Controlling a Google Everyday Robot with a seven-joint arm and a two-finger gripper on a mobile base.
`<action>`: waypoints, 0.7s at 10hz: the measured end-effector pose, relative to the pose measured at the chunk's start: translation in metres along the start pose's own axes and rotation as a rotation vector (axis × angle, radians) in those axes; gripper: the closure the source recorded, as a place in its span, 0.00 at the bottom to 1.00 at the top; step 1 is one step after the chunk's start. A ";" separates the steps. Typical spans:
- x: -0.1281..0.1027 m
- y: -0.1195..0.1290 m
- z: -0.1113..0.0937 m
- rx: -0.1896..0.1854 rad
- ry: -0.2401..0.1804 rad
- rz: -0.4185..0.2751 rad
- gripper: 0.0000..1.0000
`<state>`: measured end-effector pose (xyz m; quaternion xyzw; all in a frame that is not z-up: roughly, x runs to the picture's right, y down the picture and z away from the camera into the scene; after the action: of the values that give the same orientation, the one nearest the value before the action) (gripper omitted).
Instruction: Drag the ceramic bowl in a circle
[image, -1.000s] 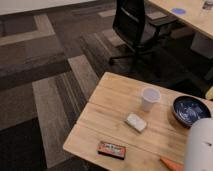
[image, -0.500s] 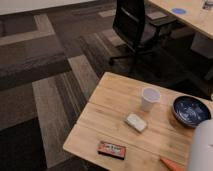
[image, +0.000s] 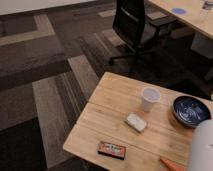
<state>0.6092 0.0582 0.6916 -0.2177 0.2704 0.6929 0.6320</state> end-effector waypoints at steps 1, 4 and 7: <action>0.002 -0.009 0.000 0.009 -0.013 -0.020 0.35; 0.037 -0.051 -0.015 0.039 -0.052 -0.151 0.35; 0.079 -0.049 -0.022 0.070 -0.017 -0.348 0.35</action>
<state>0.6488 0.1063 0.6187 -0.2334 0.2472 0.5651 0.7517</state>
